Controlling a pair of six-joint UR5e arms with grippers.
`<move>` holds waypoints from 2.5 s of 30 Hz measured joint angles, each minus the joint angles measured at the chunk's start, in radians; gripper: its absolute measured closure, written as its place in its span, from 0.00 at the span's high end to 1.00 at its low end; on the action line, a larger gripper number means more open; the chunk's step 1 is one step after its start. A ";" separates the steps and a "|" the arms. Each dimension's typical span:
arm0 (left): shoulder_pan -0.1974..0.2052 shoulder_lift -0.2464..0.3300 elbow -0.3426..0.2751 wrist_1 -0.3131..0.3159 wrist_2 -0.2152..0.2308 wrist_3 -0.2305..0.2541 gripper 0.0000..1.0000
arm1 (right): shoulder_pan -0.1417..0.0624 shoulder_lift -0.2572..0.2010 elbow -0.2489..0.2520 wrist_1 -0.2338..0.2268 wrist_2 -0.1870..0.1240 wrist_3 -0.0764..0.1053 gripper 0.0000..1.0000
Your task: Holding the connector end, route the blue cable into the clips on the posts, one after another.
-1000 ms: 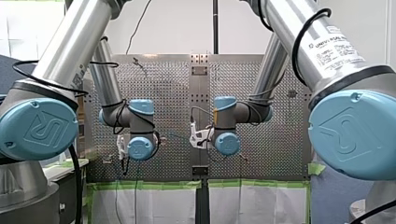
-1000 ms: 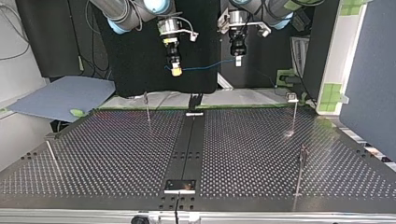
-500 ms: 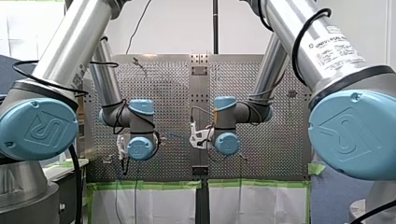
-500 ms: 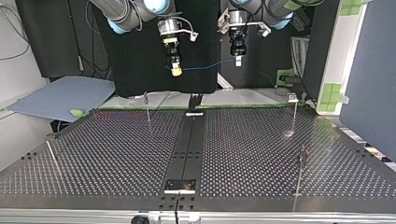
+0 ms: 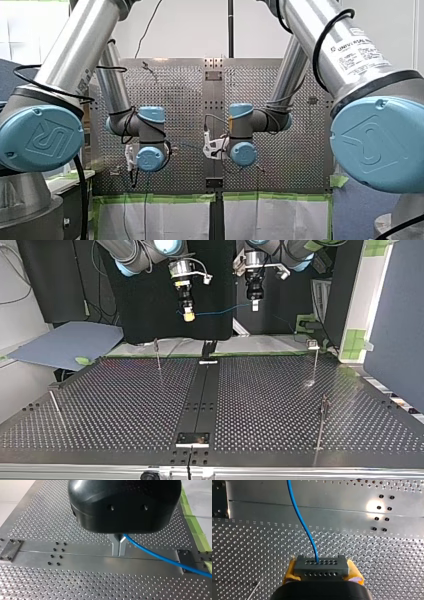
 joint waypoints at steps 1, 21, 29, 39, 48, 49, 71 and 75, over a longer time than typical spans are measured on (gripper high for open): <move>0.000 0.000 0.000 0.000 0.000 0.000 0.00 | 0.000 0.000 0.000 0.000 0.000 0.000 0.00; 0.000 0.000 0.000 0.000 0.000 0.000 0.00 | 0.000 0.000 0.000 0.000 0.000 0.000 0.00; 0.000 0.000 0.000 0.000 0.000 0.000 0.00 | 0.000 0.000 0.000 0.000 0.000 0.000 0.00; 0.000 0.000 0.000 0.000 0.000 0.000 0.00 | 0.000 0.000 0.000 0.000 0.000 0.000 0.00; 0.000 0.000 0.000 0.000 0.000 0.000 0.00 | 0.000 0.000 0.000 0.000 0.000 0.000 0.00; 0.000 0.000 0.000 0.000 0.000 0.000 0.00 | 0.000 0.000 0.000 0.000 0.000 0.000 0.00; 0.006 0.000 -0.002 0.000 0.002 0.000 0.00 | 0.044 0.086 -0.010 0.086 0.030 -0.001 0.00; 0.006 0.000 -0.002 0.000 0.002 0.000 0.00 | 0.046 0.123 -0.011 0.111 0.031 -0.002 0.00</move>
